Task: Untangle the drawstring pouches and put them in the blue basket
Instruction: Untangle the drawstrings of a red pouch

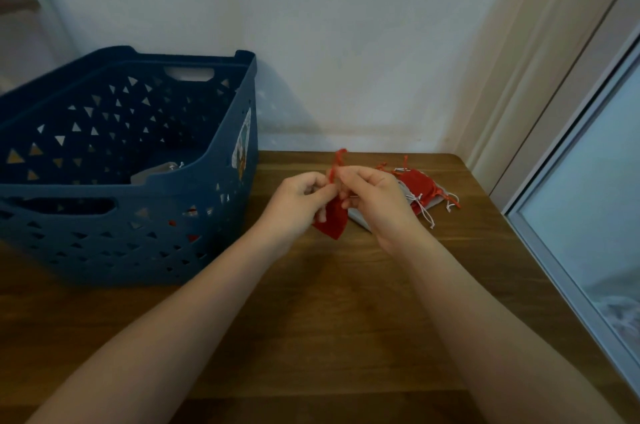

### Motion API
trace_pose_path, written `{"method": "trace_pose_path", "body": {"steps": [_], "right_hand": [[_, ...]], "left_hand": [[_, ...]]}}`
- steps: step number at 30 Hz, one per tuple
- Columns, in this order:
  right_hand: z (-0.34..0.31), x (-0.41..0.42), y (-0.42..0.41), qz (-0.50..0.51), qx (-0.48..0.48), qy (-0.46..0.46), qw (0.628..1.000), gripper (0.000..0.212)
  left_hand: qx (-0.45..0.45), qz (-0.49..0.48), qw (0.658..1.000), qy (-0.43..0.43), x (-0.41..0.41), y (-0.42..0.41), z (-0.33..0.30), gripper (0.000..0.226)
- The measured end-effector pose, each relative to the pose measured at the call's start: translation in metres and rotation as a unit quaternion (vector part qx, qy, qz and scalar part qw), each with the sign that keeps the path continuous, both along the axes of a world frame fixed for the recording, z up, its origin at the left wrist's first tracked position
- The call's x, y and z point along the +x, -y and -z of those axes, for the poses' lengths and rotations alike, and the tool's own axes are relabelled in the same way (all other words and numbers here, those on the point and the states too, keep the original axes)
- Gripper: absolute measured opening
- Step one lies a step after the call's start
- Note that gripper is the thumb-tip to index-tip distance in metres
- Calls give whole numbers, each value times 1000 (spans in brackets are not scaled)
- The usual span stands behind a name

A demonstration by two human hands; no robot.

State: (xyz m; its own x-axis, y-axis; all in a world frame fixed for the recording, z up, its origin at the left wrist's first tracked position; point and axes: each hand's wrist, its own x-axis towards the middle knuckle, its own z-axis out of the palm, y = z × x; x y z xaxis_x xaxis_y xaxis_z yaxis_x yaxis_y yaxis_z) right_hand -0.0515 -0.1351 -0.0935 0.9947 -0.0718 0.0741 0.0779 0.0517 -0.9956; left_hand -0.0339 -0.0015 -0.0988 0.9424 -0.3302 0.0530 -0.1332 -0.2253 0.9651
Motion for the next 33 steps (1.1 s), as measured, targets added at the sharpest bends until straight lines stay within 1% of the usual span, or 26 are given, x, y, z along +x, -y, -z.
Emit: {"method": "trace_pose_path", "body": {"steps": [2, 4, 6, 7, 9, 11, 13, 16, 19, 21, 25, 27, 30, 33], "right_hand": [[1, 1, 2, -8, 68, 1, 998, 27], [4, 2, 4, -18, 111, 1, 994, 30], [5, 0, 7, -21, 123, 11, 992, 30], [5, -1, 8, -21, 117, 21, 993, 30], [2, -5, 8, -19, 74, 48, 996, 27], [-1, -9, 6, -10, 16, 81, 997, 25], [-4, -10, 3, 7, -22, 114, 993, 25], [-7, -9, -1, 15, -38, 123, 992, 27], [-7, -7, -5, 12, -64, 114, 991, 27], [-6, -5, -6, 13, -80, 105, 991, 26], [-4, -1, -8, 8, -94, 83, 992, 29], [-4, -2, -8, 8, -113, 93, 989, 30], [-5, -4, -7, 37, -176, 112, 977, 31], [-3, -4, -6, 55, -251, 112, 960, 41]], "left_hand": [[-104, 30, 990, -92, 1, -3, 1, 23], [-189, 63, 967, -158, -2, -3, 1, 24], [-198, 86, 960, -176, -4, -2, -1, 25], [-180, 94, 963, -176, -5, -2, -2, 26], [-114, 101, 976, -154, -5, -1, -5, 28], [-32, 95, 990, -95, -3, -1, -7, 31], [24, 84, 996, -34, -1, 1, -7, 33], [95, 77, 992, 44, 0, 3, -8, 31], [170, 73, 977, 109, -1, 4, -8, 33], [180, 78, 974, 114, -1, 2, -8, 34], [206, 118, 962, 134, 2, -3, -4, 31], [198, 130, 961, 142, 3, -5, -1, 34], [187, 140, 962, 142, 3, -5, 1, 31], [185, 141, 966, 111, 3, 0, 5, 31]]}}
